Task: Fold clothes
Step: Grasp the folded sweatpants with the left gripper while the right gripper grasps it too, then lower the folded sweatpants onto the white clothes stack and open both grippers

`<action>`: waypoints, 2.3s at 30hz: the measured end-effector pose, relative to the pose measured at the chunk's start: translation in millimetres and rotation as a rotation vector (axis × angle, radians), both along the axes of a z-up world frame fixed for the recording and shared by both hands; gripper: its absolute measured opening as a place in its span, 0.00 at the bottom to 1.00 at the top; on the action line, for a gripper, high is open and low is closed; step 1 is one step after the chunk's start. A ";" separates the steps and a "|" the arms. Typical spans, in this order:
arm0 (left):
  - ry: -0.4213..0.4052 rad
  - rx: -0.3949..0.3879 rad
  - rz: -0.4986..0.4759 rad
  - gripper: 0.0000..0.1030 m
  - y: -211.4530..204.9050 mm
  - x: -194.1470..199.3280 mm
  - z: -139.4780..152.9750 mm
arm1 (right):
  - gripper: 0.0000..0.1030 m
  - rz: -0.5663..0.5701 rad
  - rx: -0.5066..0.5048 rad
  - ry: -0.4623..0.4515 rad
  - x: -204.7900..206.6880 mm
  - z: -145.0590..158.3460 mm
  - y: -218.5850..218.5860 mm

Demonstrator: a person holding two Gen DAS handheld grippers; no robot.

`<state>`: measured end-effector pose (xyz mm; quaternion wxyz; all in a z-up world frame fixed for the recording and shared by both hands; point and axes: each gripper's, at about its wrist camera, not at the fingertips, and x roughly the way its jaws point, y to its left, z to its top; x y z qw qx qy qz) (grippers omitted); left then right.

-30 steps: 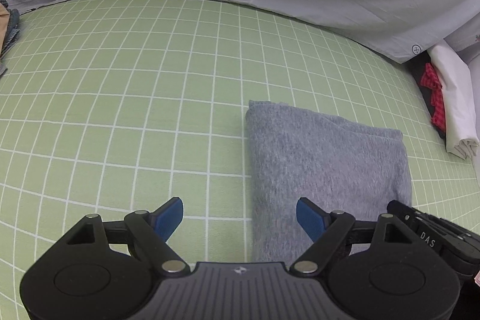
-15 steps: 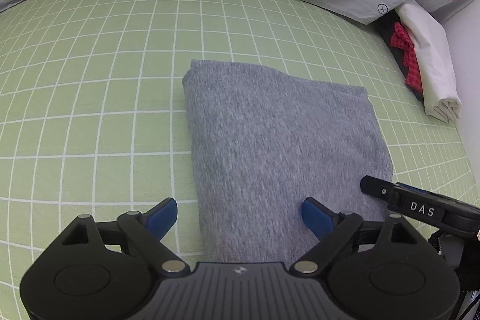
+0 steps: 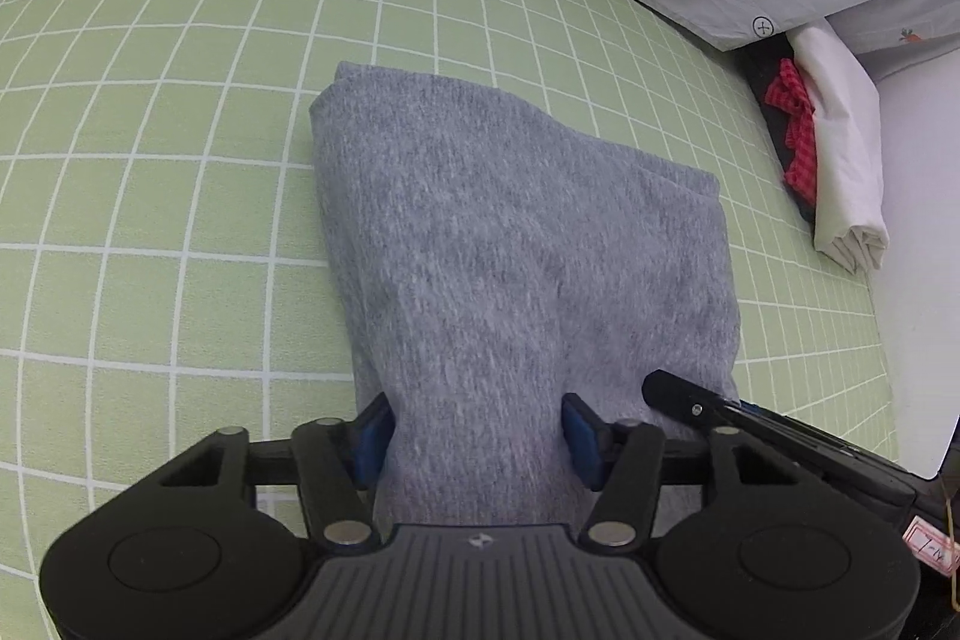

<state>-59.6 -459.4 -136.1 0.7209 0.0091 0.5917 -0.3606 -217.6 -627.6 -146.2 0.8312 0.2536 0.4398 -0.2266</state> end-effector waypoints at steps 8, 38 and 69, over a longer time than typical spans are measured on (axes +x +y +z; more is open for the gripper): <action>-0.157 -0.076 -0.120 0.25 2.3 -24.5 42.6 | 0.14 0.084 -0.153 -0.097 6.1 55.8 56.0; -0.310 -0.175 -0.269 0.25 -172.9 -212.1 101.0 | 0.14 -0.197 -0.187 -0.247 -188.4 127.0 -106.3; -0.519 -0.177 -0.055 0.79 -449.2 -84.5 92.2 | 0.58 -0.262 -0.390 -0.154 -67.2 84.1 -456.6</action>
